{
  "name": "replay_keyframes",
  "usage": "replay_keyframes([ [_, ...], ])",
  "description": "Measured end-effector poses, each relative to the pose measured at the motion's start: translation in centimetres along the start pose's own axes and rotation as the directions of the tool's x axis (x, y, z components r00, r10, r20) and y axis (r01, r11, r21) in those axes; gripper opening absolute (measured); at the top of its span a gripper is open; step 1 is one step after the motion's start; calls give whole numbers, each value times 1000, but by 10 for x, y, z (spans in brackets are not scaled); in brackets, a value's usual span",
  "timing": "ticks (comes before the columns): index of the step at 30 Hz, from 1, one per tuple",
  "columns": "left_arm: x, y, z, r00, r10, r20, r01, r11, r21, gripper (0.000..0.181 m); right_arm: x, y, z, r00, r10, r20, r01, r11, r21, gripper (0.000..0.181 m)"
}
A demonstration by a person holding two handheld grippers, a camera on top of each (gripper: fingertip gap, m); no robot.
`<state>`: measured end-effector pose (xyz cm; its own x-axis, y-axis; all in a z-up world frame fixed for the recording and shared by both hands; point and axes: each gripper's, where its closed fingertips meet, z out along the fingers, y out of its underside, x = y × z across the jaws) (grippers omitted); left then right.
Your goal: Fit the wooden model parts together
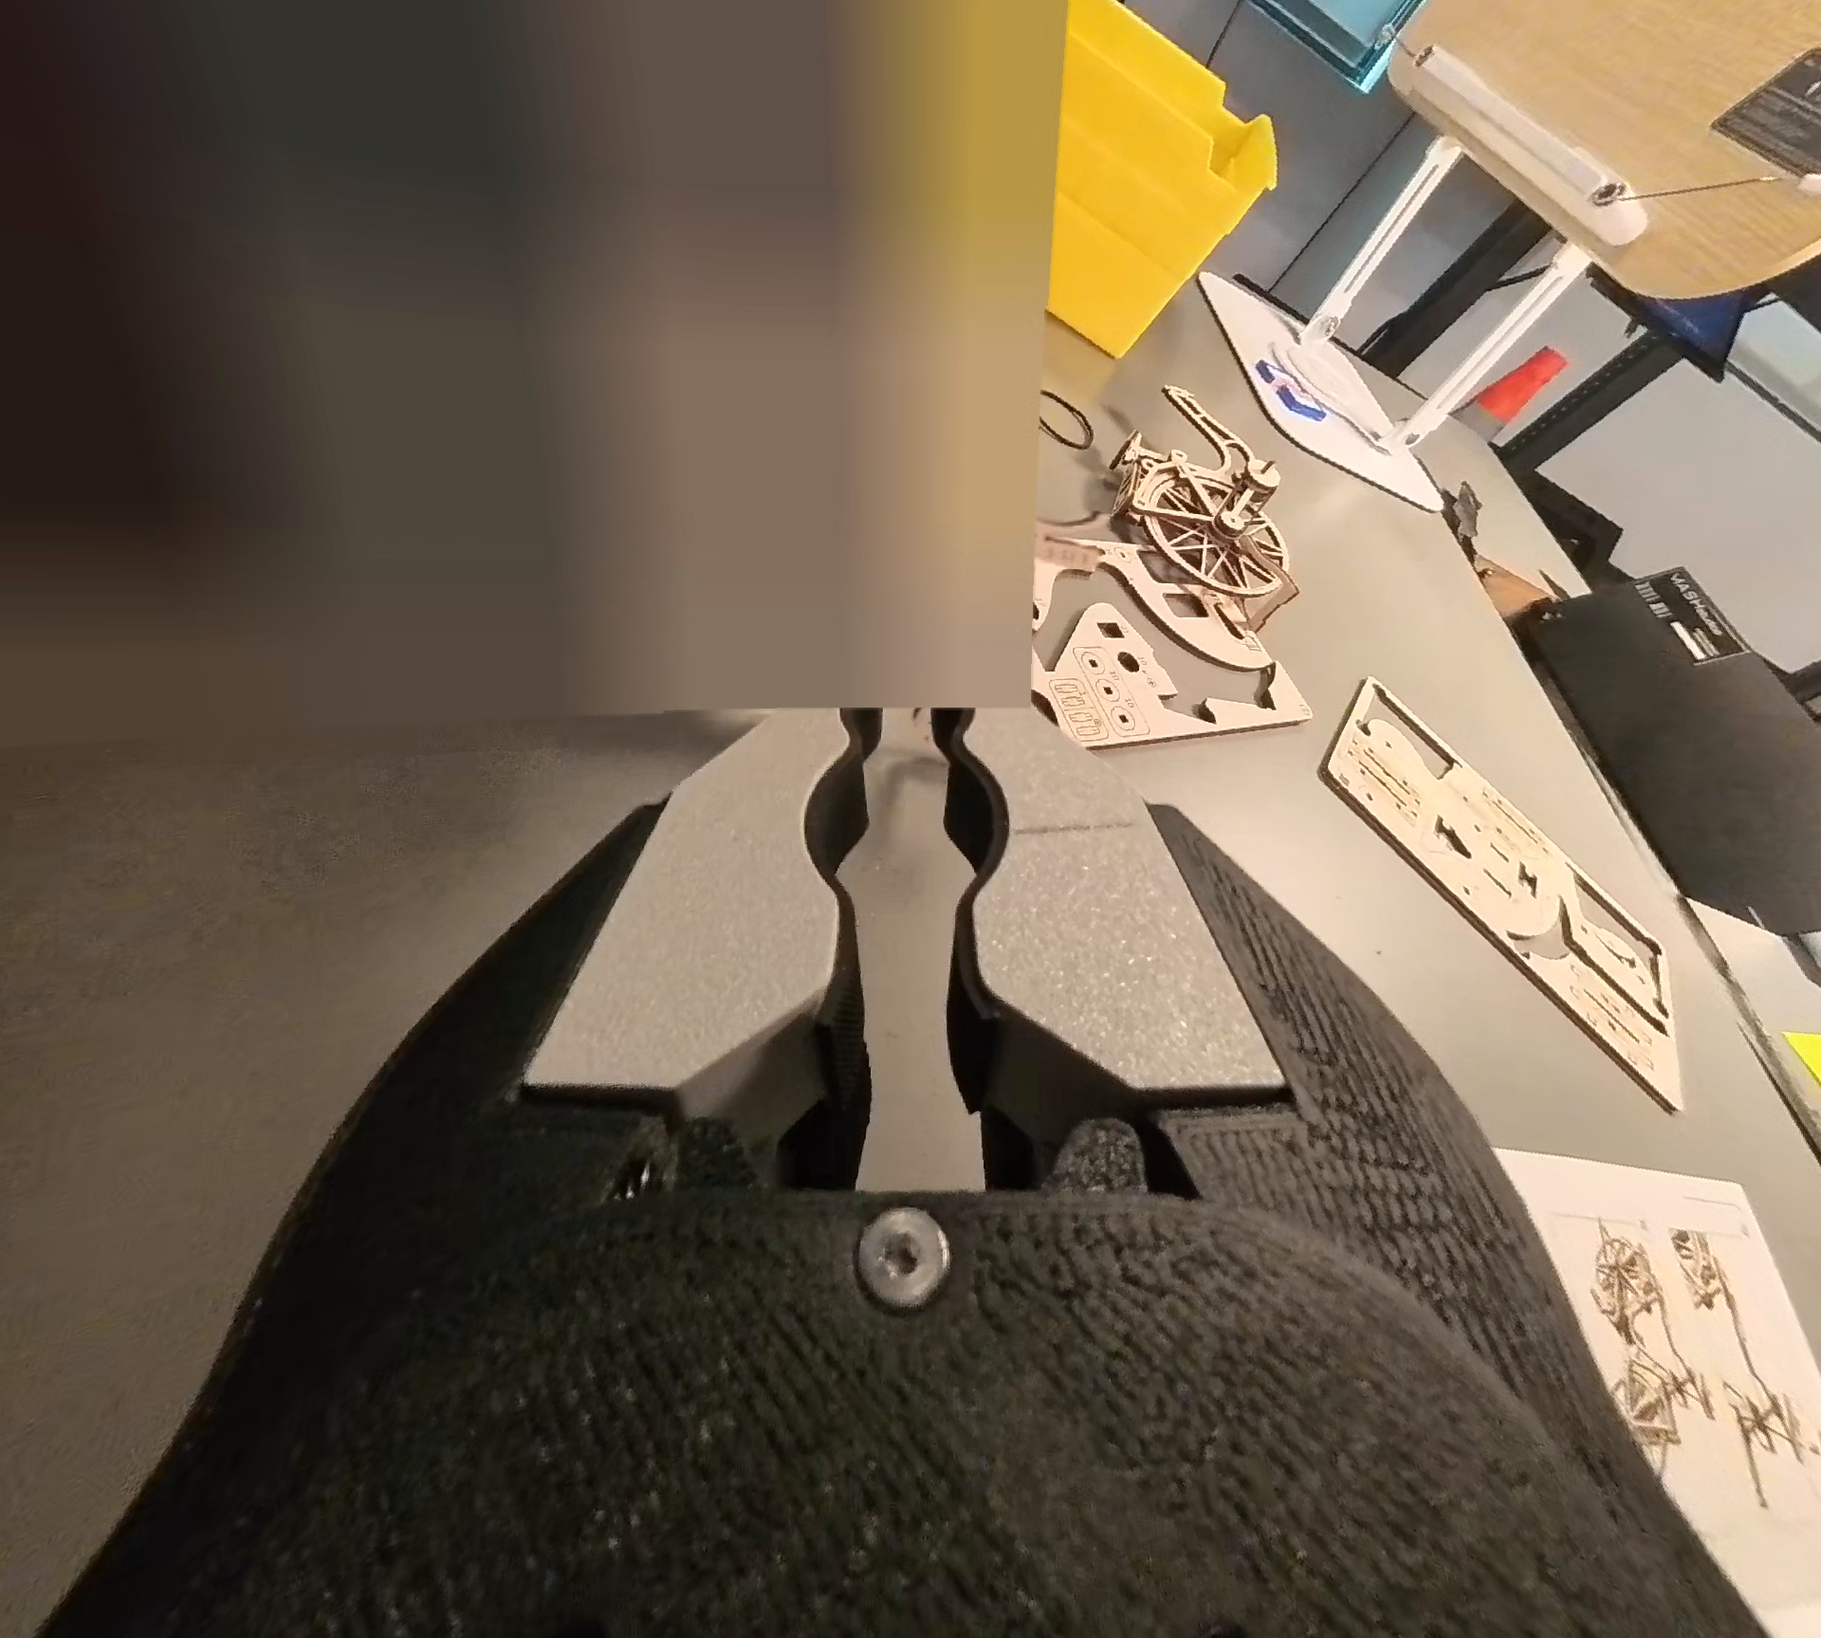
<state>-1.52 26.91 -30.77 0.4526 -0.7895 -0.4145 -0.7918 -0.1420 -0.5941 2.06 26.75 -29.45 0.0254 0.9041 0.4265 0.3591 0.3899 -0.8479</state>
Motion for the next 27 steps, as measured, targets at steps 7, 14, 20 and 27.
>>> replay_keyframes([
  [7,-8,3,-11,999,-28,21,28,1000,13,0,1,1,0,1000,6,1,-6,1000,-5,6],
  [14,-17,0,-15,995,-61,85,57,997,44,0,12,2,-4,998,18,-58,-17,1000,11,6],
  [20,-59,-16,-33,930,-134,343,50,969,242,12,84,11,-50,883,35,-468,0,997,75,7],
  [27,-80,-17,-43,912,-278,300,97,859,503,21,111,30,-99,729,-99,-677,74,995,-66,7],
])
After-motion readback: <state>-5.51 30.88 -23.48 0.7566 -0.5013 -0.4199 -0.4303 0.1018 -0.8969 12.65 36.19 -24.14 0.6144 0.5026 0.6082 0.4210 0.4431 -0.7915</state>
